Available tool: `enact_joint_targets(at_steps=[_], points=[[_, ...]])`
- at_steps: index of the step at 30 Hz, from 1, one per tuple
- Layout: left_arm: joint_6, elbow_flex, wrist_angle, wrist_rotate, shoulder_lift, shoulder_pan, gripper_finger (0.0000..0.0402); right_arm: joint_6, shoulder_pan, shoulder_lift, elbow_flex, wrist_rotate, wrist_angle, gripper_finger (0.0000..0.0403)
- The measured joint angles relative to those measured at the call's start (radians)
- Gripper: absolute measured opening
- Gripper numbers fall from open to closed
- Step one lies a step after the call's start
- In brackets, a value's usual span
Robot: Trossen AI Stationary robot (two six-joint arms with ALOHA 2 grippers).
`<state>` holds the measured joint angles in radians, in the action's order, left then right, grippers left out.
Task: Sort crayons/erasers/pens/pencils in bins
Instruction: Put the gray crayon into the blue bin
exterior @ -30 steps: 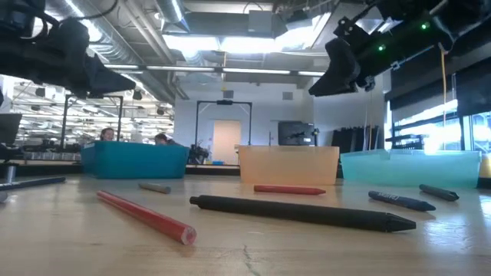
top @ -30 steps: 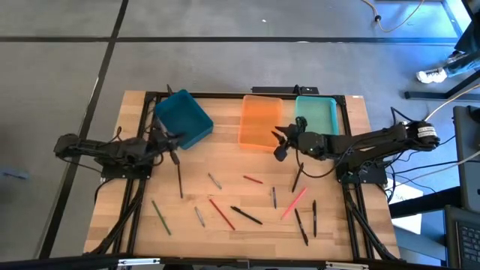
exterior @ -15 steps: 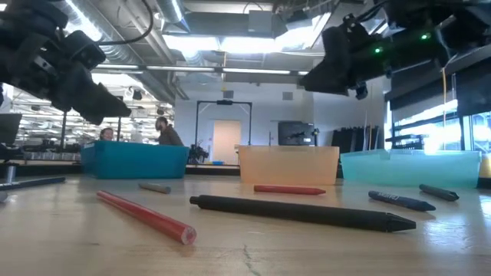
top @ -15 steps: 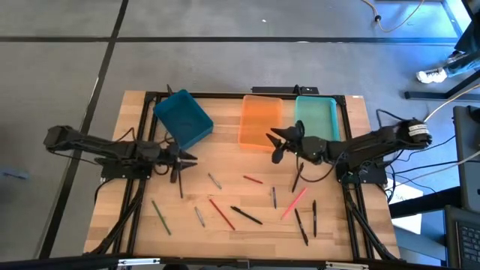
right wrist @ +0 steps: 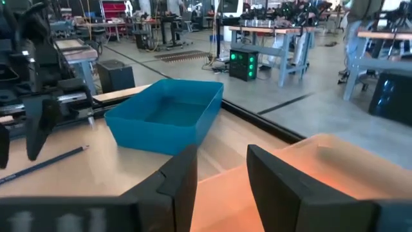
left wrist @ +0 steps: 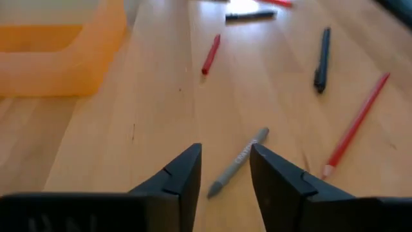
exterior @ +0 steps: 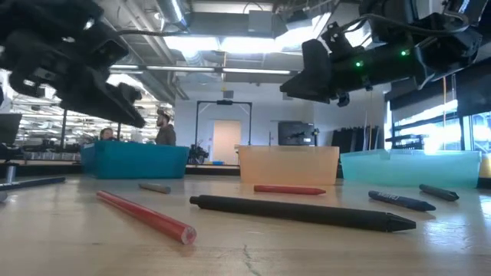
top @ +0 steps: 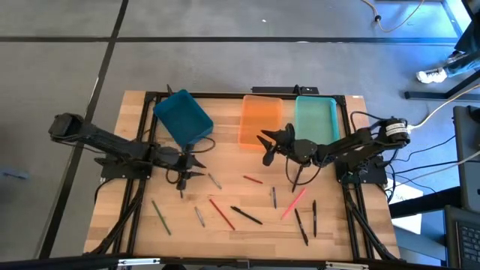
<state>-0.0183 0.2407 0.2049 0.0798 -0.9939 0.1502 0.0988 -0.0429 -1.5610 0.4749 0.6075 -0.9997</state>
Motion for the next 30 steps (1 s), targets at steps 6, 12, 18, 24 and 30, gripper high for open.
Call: enact_joint_targets(at_steps=[6,12,18,24,30], points=[[0.088,0.120,-0.014,-0.185,-0.226,-0.046,0.0146,-0.025,-0.021,-0.002,0.003,-0.006,0.033,0.0139],[0.193,0.279,-0.158,-0.230,-0.427,-0.074,0.0144,-0.025,-0.050,-0.002,0.002,-0.006,0.067,0.0139],[0.286,0.419,-0.325,-0.231,-0.569,-0.078,0.0145,-0.024,-0.085,-0.001,0.002,0.042,0.146,0.0139],[0.333,0.496,-0.426,-0.239,-0.648,-0.083,0.0140,-0.028,-0.093,-0.001,0.002,0.065,0.160,0.0139],[0.339,0.521,-0.478,-0.247,-0.687,-0.094,0.0119,-0.033,-0.093,-0.001,0.002,0.064,0.170,0.0139]])
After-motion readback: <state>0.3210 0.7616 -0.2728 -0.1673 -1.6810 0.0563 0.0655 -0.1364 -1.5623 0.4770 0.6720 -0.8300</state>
